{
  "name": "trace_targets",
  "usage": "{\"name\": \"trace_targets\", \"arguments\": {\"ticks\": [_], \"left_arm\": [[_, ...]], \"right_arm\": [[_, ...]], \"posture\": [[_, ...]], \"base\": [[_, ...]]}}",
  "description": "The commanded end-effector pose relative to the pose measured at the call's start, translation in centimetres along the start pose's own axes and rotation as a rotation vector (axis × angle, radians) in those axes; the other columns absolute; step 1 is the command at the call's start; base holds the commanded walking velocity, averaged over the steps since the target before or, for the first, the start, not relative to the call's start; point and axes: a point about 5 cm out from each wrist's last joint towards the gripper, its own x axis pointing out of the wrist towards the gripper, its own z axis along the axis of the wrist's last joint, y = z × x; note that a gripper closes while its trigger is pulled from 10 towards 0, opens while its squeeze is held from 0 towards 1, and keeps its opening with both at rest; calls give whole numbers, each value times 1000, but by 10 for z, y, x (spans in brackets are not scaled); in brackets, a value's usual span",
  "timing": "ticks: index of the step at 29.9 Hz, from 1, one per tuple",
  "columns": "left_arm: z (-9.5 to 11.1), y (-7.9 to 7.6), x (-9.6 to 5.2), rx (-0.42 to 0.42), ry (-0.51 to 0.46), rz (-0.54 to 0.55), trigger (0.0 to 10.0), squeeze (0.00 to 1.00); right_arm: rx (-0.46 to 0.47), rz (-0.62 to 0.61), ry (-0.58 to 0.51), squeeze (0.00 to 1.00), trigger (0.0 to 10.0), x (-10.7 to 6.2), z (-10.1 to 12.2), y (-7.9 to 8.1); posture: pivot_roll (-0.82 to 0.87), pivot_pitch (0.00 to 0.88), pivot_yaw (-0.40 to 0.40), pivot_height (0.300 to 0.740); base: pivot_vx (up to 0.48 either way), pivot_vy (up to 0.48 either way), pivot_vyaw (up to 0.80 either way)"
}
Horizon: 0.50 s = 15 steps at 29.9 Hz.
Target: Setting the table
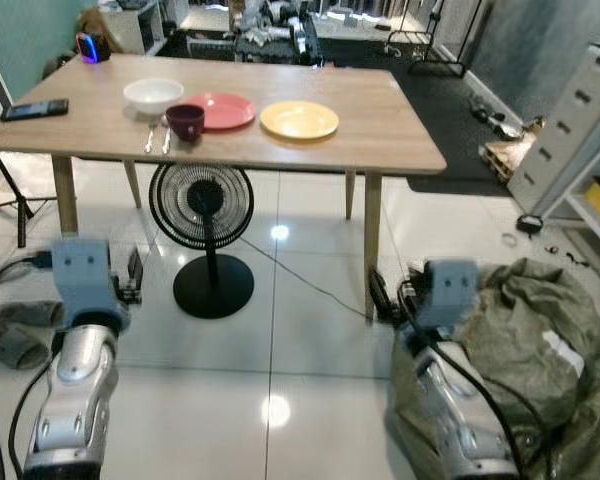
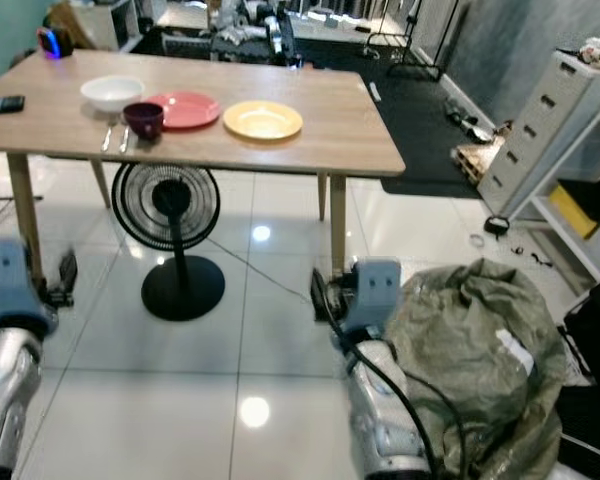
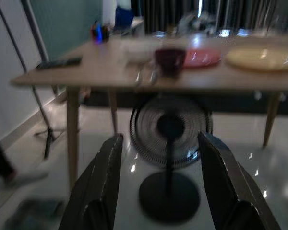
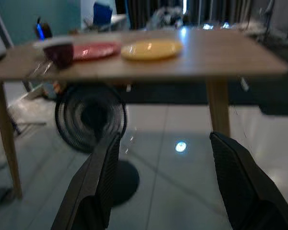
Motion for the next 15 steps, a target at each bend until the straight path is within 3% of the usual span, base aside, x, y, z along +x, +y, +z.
{"name": "trace_targets", "arguments": {"ticks": [1,8,15], "left_arm": [[-1,1,-3,19,24,11,10000,0],[3,-13,-7,-1,41,-35,10000,0],[3,-16,-10,-7,63,-38,10000,0]], "right_arm": [[19,-8,-7,0,10000,-1,4,4],[34,-47,-17,0,10000,-3,12,0],[32,-66,12,0,10000,-6,12,-4]], "posture": [[-6,0,37,740],[-12,0,42,740],[-12,0,37,740]], "base": [[480,0,0],[480,0,0],[480,0,-733]]}}
